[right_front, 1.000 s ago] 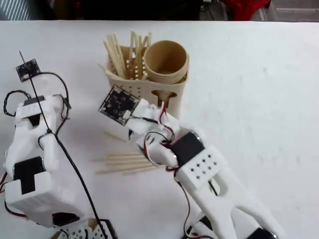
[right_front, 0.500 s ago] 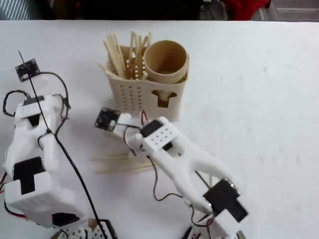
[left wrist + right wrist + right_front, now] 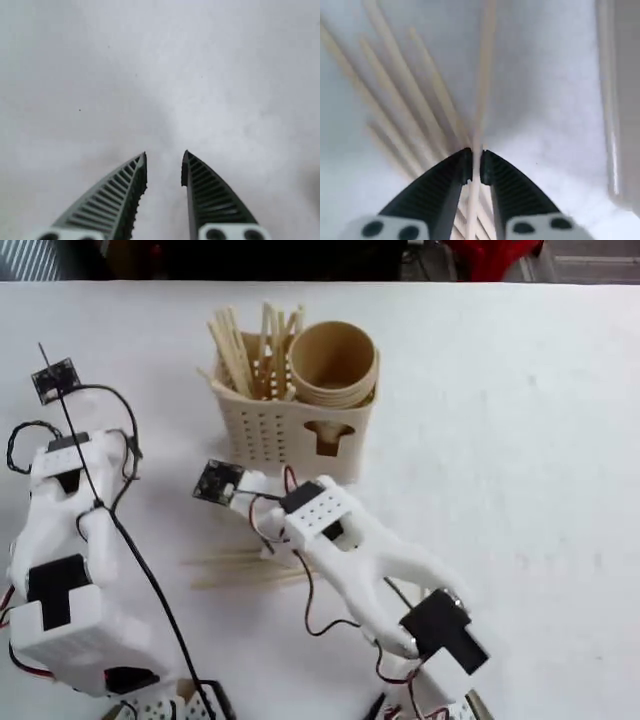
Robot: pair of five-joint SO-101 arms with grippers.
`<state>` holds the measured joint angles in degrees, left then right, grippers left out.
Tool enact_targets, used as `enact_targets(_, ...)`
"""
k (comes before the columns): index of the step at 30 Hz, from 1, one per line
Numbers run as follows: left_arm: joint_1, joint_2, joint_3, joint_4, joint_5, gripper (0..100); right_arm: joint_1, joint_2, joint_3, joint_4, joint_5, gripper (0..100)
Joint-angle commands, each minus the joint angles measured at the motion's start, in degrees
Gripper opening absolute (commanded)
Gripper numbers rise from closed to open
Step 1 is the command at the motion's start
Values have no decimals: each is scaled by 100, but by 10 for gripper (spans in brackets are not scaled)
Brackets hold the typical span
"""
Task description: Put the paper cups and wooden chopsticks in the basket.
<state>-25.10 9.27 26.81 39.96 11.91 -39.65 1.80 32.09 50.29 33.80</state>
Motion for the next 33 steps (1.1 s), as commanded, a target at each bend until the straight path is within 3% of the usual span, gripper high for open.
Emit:
enact_targets(1,75,-57,-229,-53,53,132,312,-963,-97,207,-281,16)
enact_targets(7,75,-48,-237,-53,53,132,426,-2853,360,224,-527,16)
enact_targets(11,75,-48,-229,-70,53,132,426,-4259,97,-13,-1081,16)
enact_targets(16,75,-48,-229,-70,53,132,57,-5103,-659,-1253,-1266,17)
enact_targets(23,57,-48,-229,-62,53,132,-66,-3952,-1468,-4215,-1240,18)
enact_targets(33,48,-48,-229,-62,53,132,268,-1648,-2611,-4840,-1284,18)
